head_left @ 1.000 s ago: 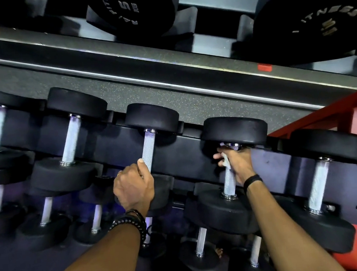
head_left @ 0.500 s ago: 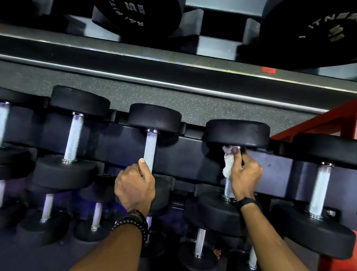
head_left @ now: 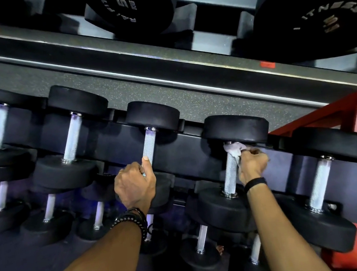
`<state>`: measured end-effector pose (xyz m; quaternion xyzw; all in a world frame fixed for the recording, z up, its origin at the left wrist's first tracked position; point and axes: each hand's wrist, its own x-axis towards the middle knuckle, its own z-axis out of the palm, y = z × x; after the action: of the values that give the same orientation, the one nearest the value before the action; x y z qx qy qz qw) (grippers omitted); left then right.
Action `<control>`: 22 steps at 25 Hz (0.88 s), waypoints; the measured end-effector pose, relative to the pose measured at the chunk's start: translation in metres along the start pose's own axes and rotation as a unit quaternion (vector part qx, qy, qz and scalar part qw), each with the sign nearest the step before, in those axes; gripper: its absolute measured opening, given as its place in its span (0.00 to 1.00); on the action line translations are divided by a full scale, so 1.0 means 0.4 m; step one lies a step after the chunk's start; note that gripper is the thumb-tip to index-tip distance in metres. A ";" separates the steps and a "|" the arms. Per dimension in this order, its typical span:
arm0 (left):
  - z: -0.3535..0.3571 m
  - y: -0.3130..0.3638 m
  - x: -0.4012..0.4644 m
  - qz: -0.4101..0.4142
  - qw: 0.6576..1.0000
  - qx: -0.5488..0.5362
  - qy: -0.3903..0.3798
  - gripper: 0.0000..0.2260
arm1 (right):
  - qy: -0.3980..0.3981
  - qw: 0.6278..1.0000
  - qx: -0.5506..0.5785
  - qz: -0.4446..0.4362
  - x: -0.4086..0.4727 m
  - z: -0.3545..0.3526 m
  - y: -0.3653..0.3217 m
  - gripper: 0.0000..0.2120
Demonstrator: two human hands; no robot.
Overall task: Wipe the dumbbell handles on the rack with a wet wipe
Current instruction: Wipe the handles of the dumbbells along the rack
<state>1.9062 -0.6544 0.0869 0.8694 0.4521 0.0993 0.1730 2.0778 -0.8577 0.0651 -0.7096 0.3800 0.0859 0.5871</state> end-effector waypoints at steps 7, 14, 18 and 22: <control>0.010 -0.014 0.006 0.031 0.999 0.010 0.005 0.23 | -0.039 0.972 -0.073 -0.218 -0.061 0.009 0.067 0.05; -0.005 -0.018 0.001 0.070 0.997 0.025 -0.019 0.20 | -0.031 0.972 -0.048 -0.230 -0.075 -0.118 0.046 0.06; -0.016 0.010 -0.078 0.229 0.973 0.002 0.005 0.11 | -0.057 0.959 -0.105 -0.256 -0.101 -0.343 0.007 0.09; -0.001 0.159 -0.257 0.301 0.944 -0.101 -0.087 0.08 | -0.047 0.972 -0.069 -0.219 -0.092 -0.562 -0.069 0.13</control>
<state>1.8950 -0.7725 0.1105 0.9480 0.1403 0.1161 0.2610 1.9971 -1.0431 0.1737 -0.8095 0.1799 0.0145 0.5586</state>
